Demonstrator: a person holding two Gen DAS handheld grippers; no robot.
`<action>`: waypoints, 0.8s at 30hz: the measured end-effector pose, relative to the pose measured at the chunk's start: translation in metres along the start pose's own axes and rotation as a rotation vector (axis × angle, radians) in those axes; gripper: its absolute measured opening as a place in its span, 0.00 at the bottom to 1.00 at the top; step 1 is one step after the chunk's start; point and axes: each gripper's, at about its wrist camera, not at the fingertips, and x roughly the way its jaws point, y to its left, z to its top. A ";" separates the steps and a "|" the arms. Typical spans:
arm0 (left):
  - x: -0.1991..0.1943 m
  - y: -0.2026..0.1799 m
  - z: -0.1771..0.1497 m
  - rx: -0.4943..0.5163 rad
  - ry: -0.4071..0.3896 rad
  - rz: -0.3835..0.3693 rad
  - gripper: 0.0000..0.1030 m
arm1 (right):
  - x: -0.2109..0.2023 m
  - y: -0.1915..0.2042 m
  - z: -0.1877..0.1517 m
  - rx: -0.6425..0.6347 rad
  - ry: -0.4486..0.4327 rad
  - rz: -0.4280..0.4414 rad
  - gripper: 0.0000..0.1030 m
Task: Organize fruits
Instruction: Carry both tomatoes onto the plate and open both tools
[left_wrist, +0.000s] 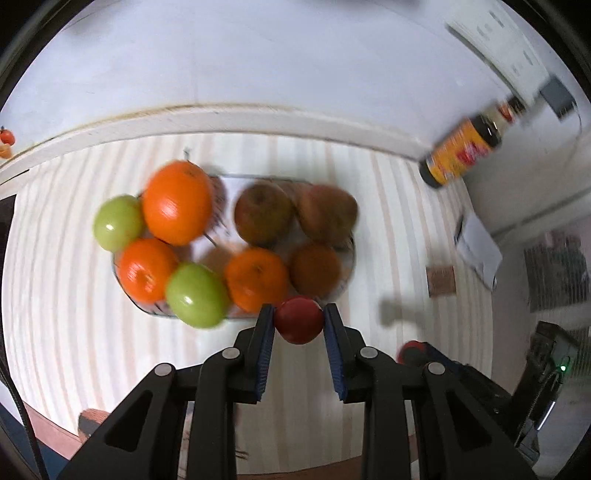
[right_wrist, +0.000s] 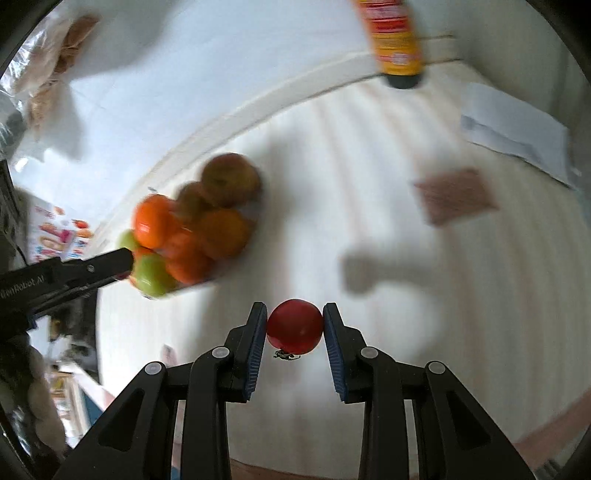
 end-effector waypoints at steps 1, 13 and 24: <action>0.001 0.003 0.005 -0.011 0.005 -0.001 0.23 | 0.004 0.007 0.006 -0.006 -0.002 0.012 0.33; 0.034 0.061 0.059 -0.136 0.071 0.027 0.24 | 0.071 0.060 0.073 0.037 0.125 0.185 0.33; 0.039 0.071 0.067 -0.162 0.123 0.093 0.37 | 0.102 0.087 0.087 0.048 0.218 0.170 0.67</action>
